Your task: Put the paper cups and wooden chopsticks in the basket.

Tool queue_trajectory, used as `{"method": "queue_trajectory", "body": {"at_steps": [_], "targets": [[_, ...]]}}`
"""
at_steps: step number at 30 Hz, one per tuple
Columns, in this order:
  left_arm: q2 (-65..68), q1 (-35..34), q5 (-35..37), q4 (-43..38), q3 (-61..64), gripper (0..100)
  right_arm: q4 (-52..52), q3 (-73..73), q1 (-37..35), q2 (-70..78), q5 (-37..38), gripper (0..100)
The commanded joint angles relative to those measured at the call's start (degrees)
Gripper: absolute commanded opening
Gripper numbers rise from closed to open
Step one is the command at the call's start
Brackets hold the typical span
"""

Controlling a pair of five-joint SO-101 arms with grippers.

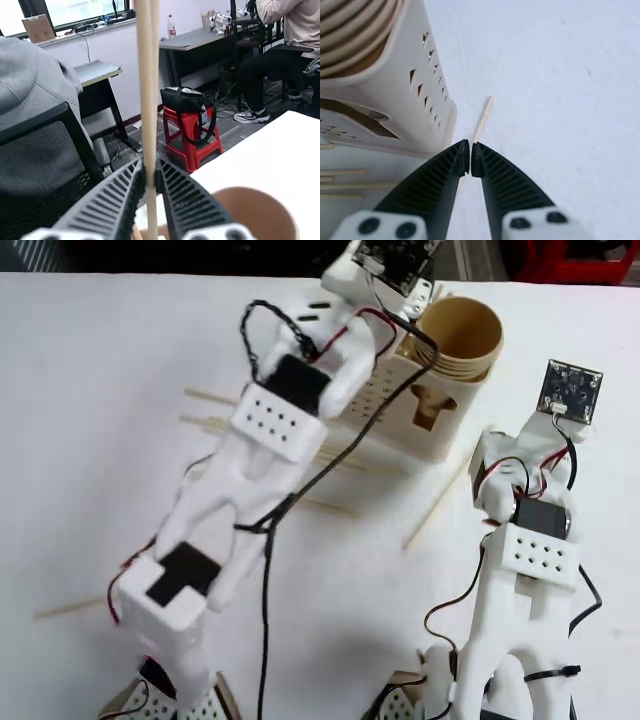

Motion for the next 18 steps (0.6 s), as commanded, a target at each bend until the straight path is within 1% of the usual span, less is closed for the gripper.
{"method": "queue_trajectory", "body": {"at_steps": [1, 4, 5, 8, 9, 14, 18], "targets": [[2.33, 0.40, 0.70, -3.34, -3.16, 2, -1.01, -0.79, 0.04, -2.07, 0.00, 2.5], [3.38, 0.40, 1.14, -2.90, -2.99, 3, -1.01, -0.79, 0.04, -2.07, 0.00, 2.5], [3.38, 0.40, 2.20, -1.76, -2.99, 5, -1.10, -0.79, 0.04, -2.07, 0.00, 2.5], [2.86, -0.48, 4.66, 4.66, -4.31, 14, -1.10, -0.79, 0.04, -2.07, 0.00, 2.5], [2.68, -0.84, 5.01, 7.74, -5.71, 16, -1.10, -0.79, 0.04, -2.07, 0.00, 2.5], [1.80, -3.12, 4.66, 20.75, -14.15, 16, -1.10, -0.79, 0.04, -2.07, 0.00, 2.5], [1.80, -6.02, 4.57, 34.81, -25.14, 16, -1.10, -0.79, 0.04, -2.07, 0.00, 2.5]]}}
